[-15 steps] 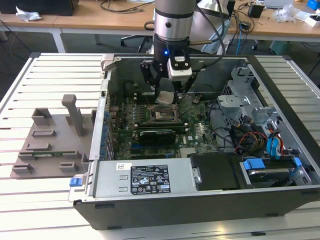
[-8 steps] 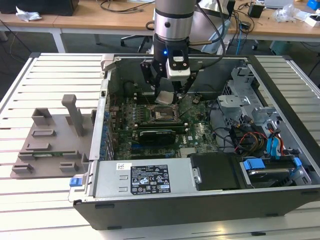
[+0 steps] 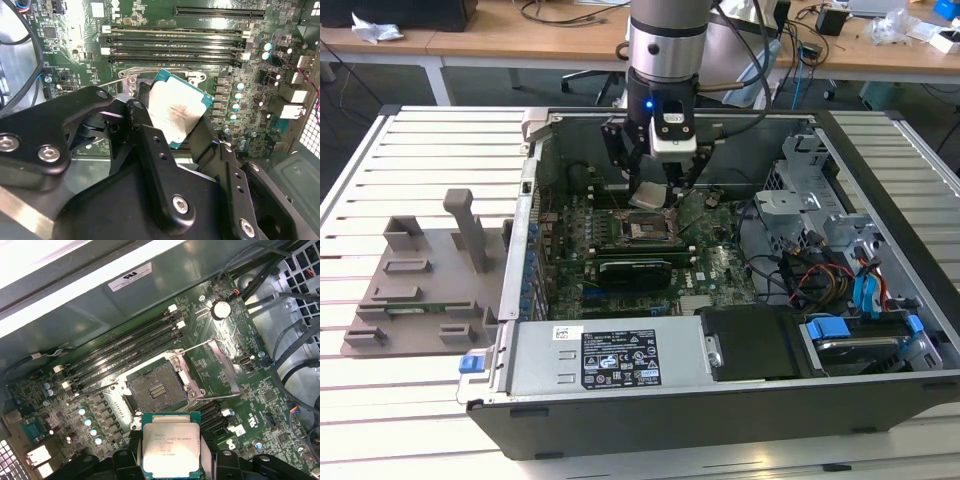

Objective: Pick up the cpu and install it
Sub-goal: 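Place the cpu into insertion slot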

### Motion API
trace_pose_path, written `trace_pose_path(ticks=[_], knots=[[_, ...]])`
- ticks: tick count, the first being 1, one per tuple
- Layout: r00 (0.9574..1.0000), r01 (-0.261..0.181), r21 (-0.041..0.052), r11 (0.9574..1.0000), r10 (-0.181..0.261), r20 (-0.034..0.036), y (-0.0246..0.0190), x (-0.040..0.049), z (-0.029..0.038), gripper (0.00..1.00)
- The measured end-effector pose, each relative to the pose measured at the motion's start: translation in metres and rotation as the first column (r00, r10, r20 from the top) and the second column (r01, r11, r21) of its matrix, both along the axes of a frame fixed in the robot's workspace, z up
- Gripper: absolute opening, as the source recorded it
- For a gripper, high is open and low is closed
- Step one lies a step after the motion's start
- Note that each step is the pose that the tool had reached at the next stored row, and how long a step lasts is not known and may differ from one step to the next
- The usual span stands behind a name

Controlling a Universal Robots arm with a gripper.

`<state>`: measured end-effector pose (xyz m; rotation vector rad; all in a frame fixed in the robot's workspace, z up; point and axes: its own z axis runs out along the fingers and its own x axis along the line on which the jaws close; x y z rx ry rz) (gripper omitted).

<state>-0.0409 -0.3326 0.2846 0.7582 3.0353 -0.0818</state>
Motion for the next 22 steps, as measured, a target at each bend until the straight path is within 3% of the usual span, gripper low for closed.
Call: trace_pose_path(ticks=[12, 22], knots=[[0.9976, 0.069, 0.0001, 0.9976, -0.069, 0.0, 0.0, 0.0, -0.0001, 0.55], [0.991, 0.134, 0.0, 0.991, -0.134, 0.0001, 0.0, 0.0, -0.0003, 0.55]])
